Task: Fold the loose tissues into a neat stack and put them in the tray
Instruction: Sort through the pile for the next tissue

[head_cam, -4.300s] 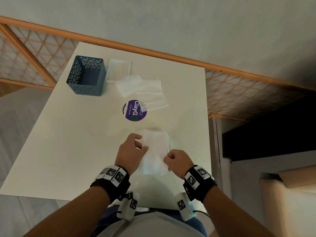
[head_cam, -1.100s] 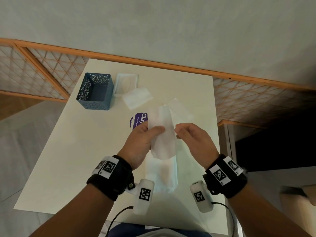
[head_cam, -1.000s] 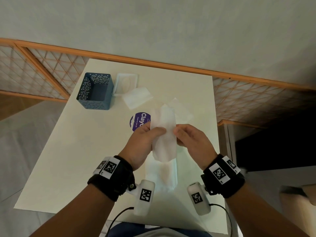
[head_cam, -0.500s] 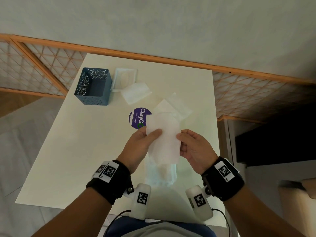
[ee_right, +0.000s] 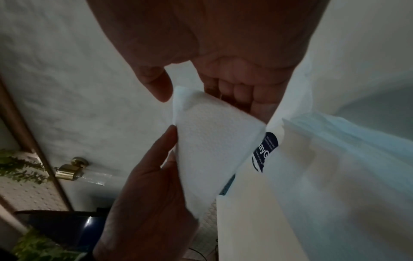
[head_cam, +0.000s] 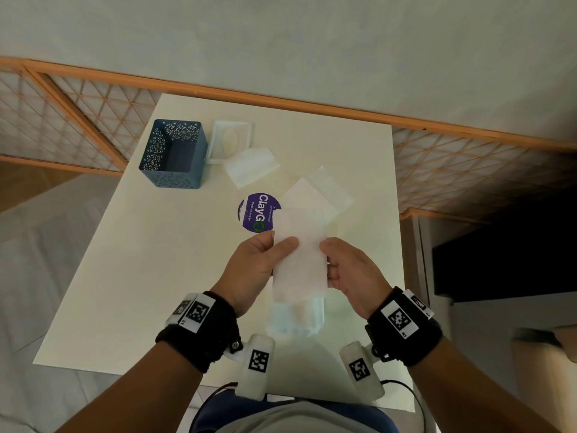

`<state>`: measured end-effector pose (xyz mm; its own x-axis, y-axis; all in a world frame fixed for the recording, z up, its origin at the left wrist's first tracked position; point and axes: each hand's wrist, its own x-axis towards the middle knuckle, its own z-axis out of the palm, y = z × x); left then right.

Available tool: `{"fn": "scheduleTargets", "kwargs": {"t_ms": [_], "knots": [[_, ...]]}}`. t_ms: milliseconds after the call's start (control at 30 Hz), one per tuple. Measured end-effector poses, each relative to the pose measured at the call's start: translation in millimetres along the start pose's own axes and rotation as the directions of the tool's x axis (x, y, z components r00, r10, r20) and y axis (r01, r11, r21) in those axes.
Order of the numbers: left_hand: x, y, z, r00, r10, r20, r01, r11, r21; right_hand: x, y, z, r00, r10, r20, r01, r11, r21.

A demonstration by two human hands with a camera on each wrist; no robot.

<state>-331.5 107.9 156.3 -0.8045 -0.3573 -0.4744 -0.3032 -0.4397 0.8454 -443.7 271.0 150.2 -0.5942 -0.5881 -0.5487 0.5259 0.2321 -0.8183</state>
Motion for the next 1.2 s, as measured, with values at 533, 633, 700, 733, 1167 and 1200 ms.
{"fn": "scheduleTargets", "kwargs": {"t_ms": [533, 633, 700, 733, 1167, 1200], "knots": [[6.4, -23.2, -9.2, 0.965, 0.087, -0.247, 0.014, 0.924, 0.381, 7.4, 14.1, 0.8, 0.990, 0.041, -0.138, -0.046, 0.998, -0.038], [3.0, -33.7, -15.0, 0.954, 0.036, -0.298, 0.095, 0.906, 0.412, 7.9, 26.1, 1.4, 0.981, 0.030, -0.193, -0.072, 0.974, -0.215], [-1.5, -42.7, -19.2, 0.950, -0.007, -0.313, 0.145, 0.895, 0.421, 9.4, 34.0, 2.5, 0.980, 0.022, -0.197, -0.084, 0.946, -0.312], [-2.3, -48.0, -22.1, 0.948, -0.019, -0.319, 0.164, 0.887, 0.433, 11.2, 38.4, 2.9, 0.980, 0.025, -0.199, -0.093, 0.935, -0.343], [22.0, -80.3, -26.5, 0.922, 0.029, -0.387, 0.198, 0.823, 0.533, 36.3, 58.4, -0.2, 0.947, -0.016, -0.321, -0.142, 0.876, -0.461], [24.1, -81.2, -26.6, 0.920, 0.031, -0.392, 0.198, 0.824, 0.530, 38.4, 58.8, -0.6, 0.947, -0.003, -0.322, -0.154, 0.876, -0.458]]}}
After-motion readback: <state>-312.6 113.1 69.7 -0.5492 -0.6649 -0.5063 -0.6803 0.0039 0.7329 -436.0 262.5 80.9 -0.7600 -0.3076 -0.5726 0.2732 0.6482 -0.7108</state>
